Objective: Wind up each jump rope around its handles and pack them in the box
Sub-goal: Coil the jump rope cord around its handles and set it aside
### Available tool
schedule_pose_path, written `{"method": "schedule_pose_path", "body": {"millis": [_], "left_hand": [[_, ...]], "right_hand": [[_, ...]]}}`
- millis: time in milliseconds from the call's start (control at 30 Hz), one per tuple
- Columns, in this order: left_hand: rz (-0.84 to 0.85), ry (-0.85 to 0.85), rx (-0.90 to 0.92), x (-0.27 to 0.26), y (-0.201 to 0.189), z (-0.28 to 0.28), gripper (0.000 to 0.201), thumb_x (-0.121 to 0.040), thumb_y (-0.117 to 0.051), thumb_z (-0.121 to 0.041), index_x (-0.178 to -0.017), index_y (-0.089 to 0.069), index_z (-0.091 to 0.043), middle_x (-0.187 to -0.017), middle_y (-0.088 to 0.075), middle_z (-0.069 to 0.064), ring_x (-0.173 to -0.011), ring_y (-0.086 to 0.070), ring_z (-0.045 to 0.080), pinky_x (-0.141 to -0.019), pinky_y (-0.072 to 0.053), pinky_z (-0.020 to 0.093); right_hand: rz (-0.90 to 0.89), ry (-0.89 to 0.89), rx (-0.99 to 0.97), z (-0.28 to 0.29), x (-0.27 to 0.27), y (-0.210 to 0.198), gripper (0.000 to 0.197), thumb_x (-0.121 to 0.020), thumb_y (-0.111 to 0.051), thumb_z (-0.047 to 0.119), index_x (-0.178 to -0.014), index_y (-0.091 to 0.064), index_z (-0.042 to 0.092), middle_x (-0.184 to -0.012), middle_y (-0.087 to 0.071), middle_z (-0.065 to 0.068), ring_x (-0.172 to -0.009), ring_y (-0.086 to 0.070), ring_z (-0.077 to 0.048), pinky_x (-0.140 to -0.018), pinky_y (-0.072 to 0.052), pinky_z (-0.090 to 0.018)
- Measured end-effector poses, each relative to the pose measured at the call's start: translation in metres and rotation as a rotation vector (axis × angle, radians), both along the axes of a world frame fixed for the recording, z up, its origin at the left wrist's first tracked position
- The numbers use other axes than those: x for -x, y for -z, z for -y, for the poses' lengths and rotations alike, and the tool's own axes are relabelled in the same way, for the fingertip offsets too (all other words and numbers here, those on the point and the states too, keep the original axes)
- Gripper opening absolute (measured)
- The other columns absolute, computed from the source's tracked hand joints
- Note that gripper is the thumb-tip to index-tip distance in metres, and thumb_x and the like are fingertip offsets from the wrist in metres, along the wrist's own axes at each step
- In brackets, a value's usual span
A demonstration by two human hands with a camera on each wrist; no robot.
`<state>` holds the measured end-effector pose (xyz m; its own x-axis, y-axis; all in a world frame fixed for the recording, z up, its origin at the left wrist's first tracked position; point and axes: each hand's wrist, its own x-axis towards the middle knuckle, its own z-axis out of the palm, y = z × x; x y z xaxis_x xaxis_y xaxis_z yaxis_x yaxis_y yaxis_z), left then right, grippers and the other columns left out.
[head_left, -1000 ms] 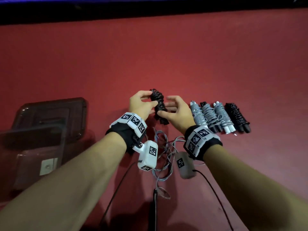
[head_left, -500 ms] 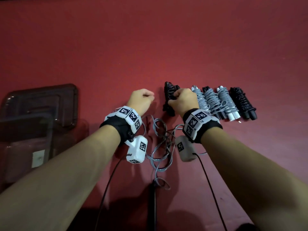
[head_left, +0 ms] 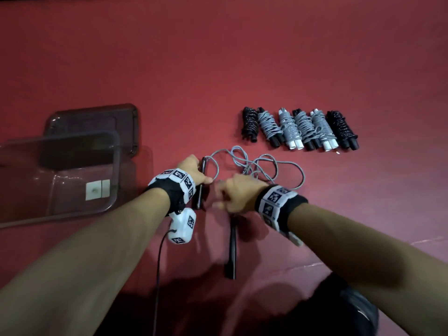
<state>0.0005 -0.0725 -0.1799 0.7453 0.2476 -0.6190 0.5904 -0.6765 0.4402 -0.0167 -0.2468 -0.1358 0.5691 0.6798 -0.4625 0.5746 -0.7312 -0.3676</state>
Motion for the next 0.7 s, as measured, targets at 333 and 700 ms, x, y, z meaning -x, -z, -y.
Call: {"method": "schedule_pose_path", "body": {"millis": [333, 700], "left_hand": [[0.293, -0.46, 0.318, 0.04, -0.025, -0.008, 0.017, -0.093, -0.062, -0.003, -0.084, -0.061, -0.017, -0.073, -0.059, 0.007, -0.046, -0.054, 0.02, -0.036, -0.047, 0.025], [0.498, -0.325, 0.571, 0.035, -0.116, 0.006, 0.031, -0.091, -0.052, 0.001, -0.114, -0.068, -0.012, -0.069, -0.066, 0.001, -0.041, -0.051, 0.017, -0.037, -0.034, 0.023]], "right_hand": [[-0.124, 0.301, 0.236, 0.013, 0.053, 0.035, 0.04, -0.08, -0.076, 0.021, -0.117, -0.066, 0.012, -0.12, -0.068, -0.013, -0.111, -0.067, -0.031, -0.084, -0.053, -0.033], [-0.305, 0.824, -0.908, -0.019, 0.029, -0.056, 0.037, -0.079, -0.073, 0.014, -0.099, -0.045, 0.025, -0.089, -0.07, -0.012, -0.063, -0.053, -0.022, -0.059, -0.047, -0.04]]}}
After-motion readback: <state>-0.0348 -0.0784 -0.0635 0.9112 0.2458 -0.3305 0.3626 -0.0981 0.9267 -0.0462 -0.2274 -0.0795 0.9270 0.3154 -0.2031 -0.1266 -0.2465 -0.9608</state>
